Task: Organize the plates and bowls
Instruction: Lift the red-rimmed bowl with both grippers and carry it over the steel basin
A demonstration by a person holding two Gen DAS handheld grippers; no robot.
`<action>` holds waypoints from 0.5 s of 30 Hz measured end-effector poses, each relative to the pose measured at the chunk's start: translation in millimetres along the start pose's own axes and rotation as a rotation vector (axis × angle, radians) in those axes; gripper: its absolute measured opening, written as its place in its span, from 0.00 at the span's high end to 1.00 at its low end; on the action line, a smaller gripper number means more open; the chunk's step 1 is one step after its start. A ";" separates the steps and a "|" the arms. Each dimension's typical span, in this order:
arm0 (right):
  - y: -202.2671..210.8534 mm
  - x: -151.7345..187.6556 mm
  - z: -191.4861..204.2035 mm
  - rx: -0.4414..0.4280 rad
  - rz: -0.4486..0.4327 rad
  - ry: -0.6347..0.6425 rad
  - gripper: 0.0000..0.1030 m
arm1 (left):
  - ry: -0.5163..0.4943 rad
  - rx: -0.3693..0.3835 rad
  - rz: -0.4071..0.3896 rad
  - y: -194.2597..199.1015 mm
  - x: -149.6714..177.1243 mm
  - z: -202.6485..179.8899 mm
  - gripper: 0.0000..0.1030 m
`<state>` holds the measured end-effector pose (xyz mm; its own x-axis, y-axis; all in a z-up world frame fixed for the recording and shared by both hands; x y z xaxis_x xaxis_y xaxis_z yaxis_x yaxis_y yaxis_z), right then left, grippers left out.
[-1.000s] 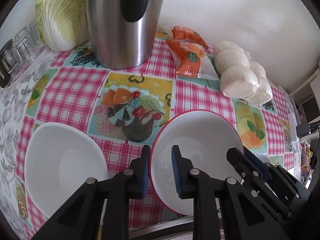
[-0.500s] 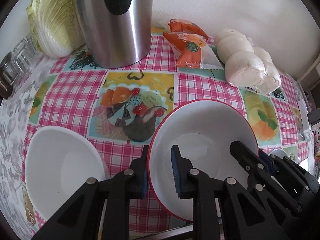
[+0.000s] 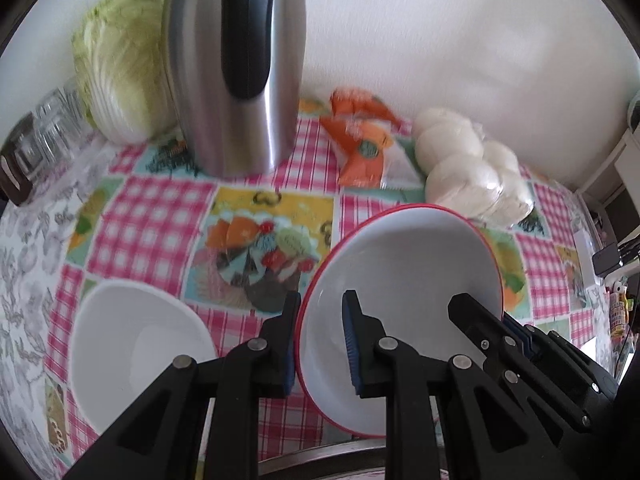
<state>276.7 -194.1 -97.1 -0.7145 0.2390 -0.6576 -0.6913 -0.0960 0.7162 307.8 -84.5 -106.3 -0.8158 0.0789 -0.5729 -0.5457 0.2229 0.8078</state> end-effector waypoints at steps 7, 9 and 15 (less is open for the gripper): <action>8.4 -7.4 0.0 -0.019 -0.017 -0.003 0.90 | -0.006 -0.009 -0.027 9.7 -6.2 -2.7 0.79; 13.0 -9.2 2.1 -0.019 -0.023 -0.001 0.90 | 0.000 -0.004 -0.030 15.7 -8.1 -3.1 0.79; 35.5 -13.8 10.6 -0.031 -0.044 0.012 0.90 | 0.010 0.002 -0.050 41.2 -10.6 -0.6 0.79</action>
Point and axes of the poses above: each gripper's, at about its wrist camera, not at the fingertips, and y roughly against the way its jaws point, z to its left, x to its underside, the point moved 6 cm from there along -y, roughly the way its jaws point, and after that the axes turned 6 degrees about -z, right-handed, at the moved point
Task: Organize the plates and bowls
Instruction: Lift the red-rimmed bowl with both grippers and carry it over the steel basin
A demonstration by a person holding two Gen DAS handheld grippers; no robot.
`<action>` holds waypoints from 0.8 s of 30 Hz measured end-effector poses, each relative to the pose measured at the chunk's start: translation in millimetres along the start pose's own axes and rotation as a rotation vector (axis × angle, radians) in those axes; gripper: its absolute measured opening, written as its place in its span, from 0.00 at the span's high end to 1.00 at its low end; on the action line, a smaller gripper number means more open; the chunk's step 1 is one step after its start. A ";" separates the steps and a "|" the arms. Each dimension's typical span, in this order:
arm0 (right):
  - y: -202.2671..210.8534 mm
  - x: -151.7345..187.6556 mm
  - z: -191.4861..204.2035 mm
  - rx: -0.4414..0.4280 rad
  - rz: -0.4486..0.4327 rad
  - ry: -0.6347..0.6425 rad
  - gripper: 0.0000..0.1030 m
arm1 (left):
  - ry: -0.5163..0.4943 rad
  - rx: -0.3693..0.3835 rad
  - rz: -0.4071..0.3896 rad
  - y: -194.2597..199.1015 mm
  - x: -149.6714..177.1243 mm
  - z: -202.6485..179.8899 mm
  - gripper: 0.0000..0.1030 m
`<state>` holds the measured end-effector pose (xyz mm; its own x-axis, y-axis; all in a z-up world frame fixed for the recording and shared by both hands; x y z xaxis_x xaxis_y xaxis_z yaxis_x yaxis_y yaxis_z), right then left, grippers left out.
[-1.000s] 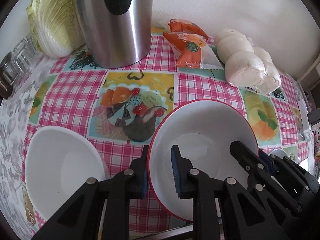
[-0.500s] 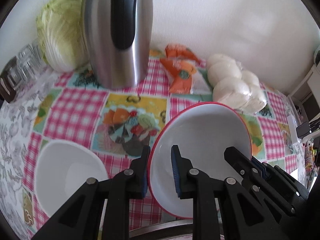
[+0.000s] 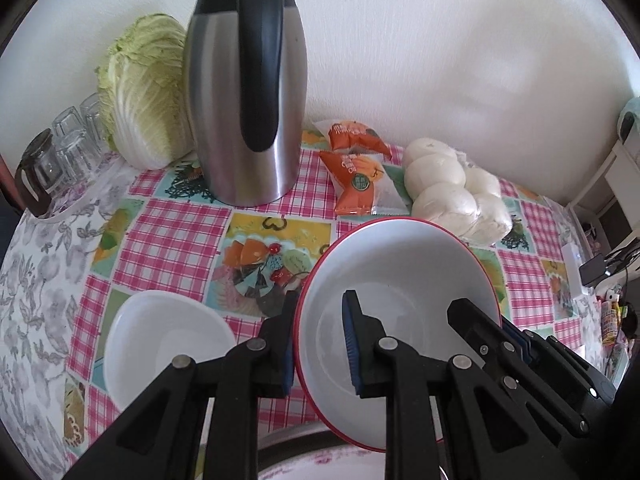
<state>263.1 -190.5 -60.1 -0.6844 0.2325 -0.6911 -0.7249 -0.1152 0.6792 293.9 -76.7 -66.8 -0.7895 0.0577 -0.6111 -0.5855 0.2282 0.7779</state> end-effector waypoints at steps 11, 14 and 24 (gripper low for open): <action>49.7 1.9 20.2 0.005 -0.011 0.052 0.90 | 0.038 0.016 -0.037 50.3 3.5 7.1 0.79; 60.7 8.1 23.8 0.016 -0.002 0.067 0.90 | 0.043 0.018 -0.044 60.8 11.0 6.5 0.79; 85.2 49.7 18.6 0.016 0.051 0.029 0.89 | 0.023 0.022 -0.007 77.5 56.7 2.6 0.79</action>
Point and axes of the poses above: each gripper's, at about its wrist camera, not at the fingertips, and y roughly against the way its jaws point, z to its left, x to its underside, the point moved 6 cm from there along -y, roughly the way its jaws point, and after that the axes turned 6 degrees about -z, right-handed, at the moved point
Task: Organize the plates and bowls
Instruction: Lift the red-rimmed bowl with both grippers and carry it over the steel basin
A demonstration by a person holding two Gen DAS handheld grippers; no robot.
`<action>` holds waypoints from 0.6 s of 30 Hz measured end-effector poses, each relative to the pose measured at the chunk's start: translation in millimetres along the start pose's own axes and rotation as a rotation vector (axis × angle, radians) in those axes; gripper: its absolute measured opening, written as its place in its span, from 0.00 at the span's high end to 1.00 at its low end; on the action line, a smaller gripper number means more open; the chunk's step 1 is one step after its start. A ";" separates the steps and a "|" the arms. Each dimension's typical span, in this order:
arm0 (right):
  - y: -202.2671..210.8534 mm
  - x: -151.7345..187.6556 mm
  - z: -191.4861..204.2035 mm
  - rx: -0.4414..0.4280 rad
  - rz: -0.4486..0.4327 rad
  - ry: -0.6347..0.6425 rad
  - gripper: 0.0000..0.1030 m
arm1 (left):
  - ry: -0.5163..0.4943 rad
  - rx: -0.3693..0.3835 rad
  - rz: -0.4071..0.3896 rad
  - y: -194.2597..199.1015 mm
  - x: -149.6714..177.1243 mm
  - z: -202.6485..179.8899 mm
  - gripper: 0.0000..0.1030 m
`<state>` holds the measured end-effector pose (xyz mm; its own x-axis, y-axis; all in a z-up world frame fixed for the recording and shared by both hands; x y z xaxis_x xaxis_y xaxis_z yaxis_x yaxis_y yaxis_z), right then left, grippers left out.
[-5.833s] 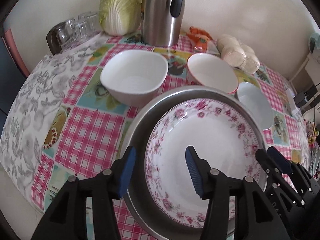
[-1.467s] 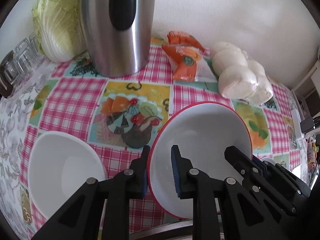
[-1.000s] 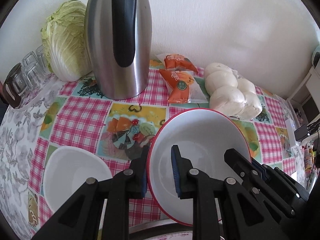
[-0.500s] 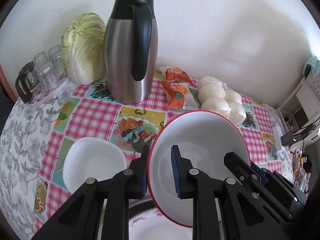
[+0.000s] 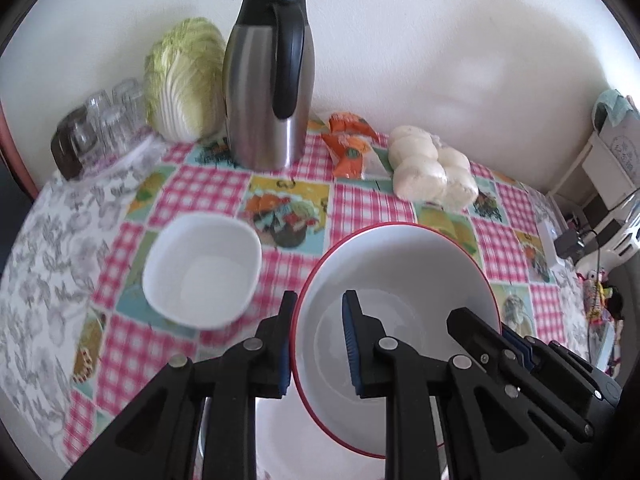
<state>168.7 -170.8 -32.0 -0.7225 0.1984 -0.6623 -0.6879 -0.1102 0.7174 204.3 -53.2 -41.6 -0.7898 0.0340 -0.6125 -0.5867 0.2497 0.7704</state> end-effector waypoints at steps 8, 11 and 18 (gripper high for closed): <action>-6.4 36.0 -1.0 -0.008 0.083 -0.028 0.89 | 0.003 -0.031 0.086 -7.4 33.6 5.4 0.79; -9.3 44.7 -0.6 -0.002 0.105 -0.030 0.89 | 0.006 -0.040 0.113 -9.7 42.0 7.0 0.78; -16.8 58.3 2.6 0.004 0.151 -0.016 0.89 | 0.025 -0.052 0.172 -18.6 56.0 15.9 0.78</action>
Point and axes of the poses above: each gripper's, at about its wrist camera, not at the fingertips, and y roughly against the way its jaws point, z to its left, x to its underside, the point moved 6 cm from there along -y, roughly the way its jaws point, and after that the axes turned 6 degrees about -z, right-handed, at the moved point
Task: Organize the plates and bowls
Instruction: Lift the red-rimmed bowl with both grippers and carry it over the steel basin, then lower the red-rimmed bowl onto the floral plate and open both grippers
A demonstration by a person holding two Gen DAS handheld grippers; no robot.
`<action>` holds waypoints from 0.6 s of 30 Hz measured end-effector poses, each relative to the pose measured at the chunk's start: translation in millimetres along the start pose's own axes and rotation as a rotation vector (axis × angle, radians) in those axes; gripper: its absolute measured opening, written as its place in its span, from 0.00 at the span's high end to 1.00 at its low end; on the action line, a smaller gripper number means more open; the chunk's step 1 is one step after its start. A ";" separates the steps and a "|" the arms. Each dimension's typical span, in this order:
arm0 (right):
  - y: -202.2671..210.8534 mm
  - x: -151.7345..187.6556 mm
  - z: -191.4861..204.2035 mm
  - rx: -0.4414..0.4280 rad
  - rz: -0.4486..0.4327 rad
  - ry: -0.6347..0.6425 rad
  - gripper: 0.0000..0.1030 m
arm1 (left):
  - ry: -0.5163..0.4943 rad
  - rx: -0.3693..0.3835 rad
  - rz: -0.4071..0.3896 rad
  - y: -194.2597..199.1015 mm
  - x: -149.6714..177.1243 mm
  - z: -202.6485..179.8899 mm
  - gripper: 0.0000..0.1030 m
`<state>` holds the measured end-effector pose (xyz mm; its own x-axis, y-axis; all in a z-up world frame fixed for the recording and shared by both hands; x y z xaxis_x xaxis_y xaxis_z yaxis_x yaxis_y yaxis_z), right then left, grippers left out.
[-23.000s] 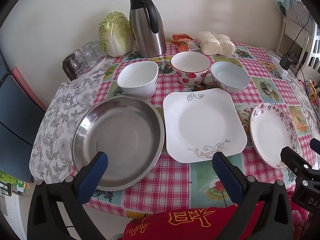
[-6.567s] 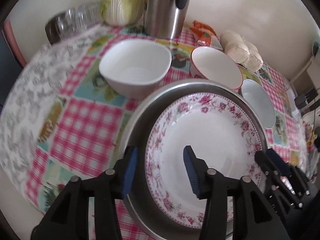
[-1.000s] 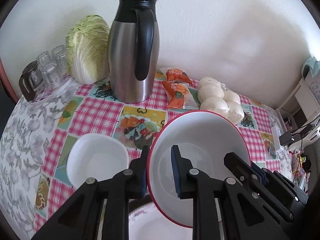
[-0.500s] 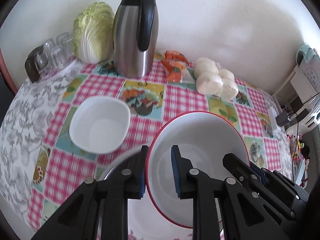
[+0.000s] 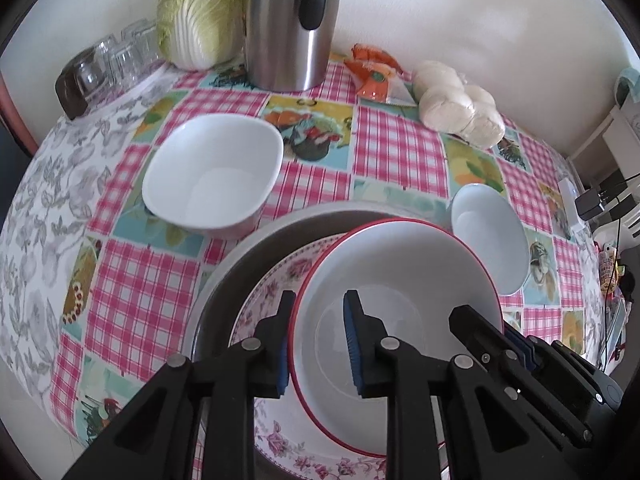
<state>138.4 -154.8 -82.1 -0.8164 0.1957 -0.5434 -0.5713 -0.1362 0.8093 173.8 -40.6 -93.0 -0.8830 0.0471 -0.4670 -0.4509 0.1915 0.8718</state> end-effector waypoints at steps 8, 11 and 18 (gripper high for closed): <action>-7.5 4.7 -0.2 0.002 0.037 -0.004 0.89 | 0.000 -0.005 0.039 -7.3 4.5 1.4 0.78; -8.9 5.7 0.2 -0.004 0.044 -0.006 0.89 | 0.000 -0.007 0.040 -8.4 4.1 1.6 0.76; -8.8 6.4 0.2 -0.005 0.056 -0.004 0.89 | -0.008 0.001 0.046 -9.0 4.4 -0.2 0.74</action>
<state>138.2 -152.2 -92.7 -0.8467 0.1917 -0.4963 -0.5252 -0.1519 0.8373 174.0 -42.3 -102.8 -0.9017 0.0639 -0.4277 -0.4097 0.1898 0.8922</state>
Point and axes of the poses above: each gripper's, at about its wrist camera, not at the fingertips, and y roughly against the way its jaws point, z to its left, x to its underside, the point moved 6 cm from there along -y, roughly the way its jaws point, and after that the axes turned 6 degrees about -z, right-handed, at the moved point
